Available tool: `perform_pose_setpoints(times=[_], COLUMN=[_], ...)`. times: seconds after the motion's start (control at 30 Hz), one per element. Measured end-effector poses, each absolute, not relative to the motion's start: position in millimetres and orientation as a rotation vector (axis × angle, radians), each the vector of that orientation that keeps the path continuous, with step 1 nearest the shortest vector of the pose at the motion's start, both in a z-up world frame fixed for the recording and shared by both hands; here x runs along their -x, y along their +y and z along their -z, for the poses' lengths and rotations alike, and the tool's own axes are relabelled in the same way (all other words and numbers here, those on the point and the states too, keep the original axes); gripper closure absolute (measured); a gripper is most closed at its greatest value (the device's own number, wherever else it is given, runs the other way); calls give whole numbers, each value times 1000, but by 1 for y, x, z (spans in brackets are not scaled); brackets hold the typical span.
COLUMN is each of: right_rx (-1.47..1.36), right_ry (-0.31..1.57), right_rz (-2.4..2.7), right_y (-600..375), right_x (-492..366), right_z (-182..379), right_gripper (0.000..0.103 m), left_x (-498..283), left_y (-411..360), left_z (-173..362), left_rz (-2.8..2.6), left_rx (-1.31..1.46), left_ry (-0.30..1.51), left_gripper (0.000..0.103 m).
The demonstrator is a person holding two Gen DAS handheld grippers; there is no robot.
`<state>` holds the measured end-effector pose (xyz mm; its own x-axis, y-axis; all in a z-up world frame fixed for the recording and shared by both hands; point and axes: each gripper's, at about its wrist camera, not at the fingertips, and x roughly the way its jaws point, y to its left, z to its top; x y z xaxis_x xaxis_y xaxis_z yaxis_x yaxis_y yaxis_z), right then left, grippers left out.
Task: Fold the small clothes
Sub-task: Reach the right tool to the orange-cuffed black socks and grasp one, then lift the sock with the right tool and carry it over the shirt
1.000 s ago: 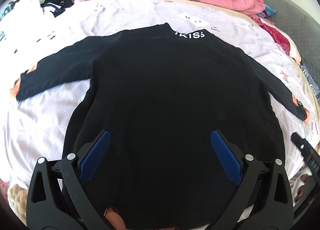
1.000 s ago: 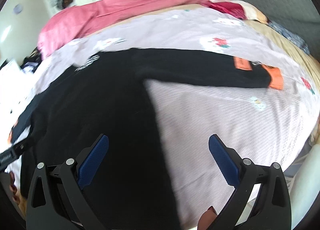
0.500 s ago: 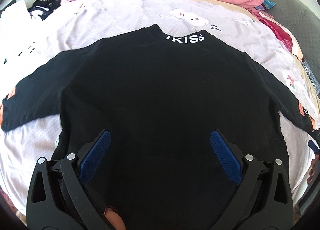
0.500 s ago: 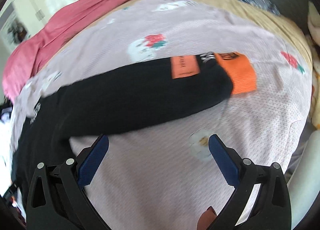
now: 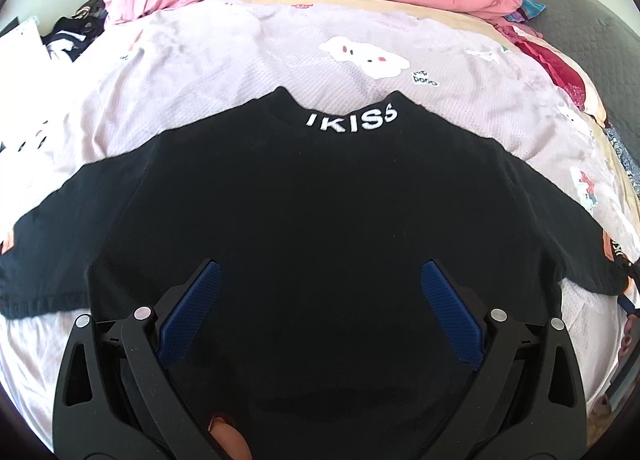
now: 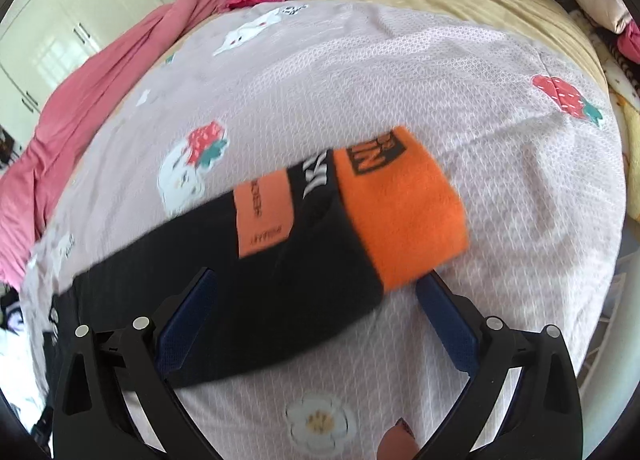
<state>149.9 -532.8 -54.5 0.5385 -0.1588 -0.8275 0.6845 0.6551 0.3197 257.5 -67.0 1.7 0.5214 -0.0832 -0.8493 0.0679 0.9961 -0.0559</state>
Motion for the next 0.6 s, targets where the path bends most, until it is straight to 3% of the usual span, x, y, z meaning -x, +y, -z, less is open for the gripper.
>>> perform_pose_setpoints(times=[0.1,0.17,0.2,0.23,0.27,0.33,0.6], right_rx=[-711,-703,-707,-719,-730,-716,-542], right_ry=[819,802,788,769,741,728,627], right_rz=[578,607,616,616,598,584,411], right_y=[-545,-550,-551,-553,-556,-556,-499], right_x=[-156,-157,-156,-154,-151,-149,-157], right_z=[56,57,57,57,57,55,6], right_gripper=[9,30,34,47,68,80,90], left_x=[-266,-274,-276,-280,-283,-287,-292], left_y=[-64,-62,-60,-59,-57,-53,-33], left_z=[3,8,10,12,13,14,1], left_rz=[103,107,108,111,116,122,121], left_rx=[40,54,57,59,62,73,149], left_ry=[1023,1030,1031,1033,1030,1022,999], left_gripper=[9,9,9,9,9,9,9])
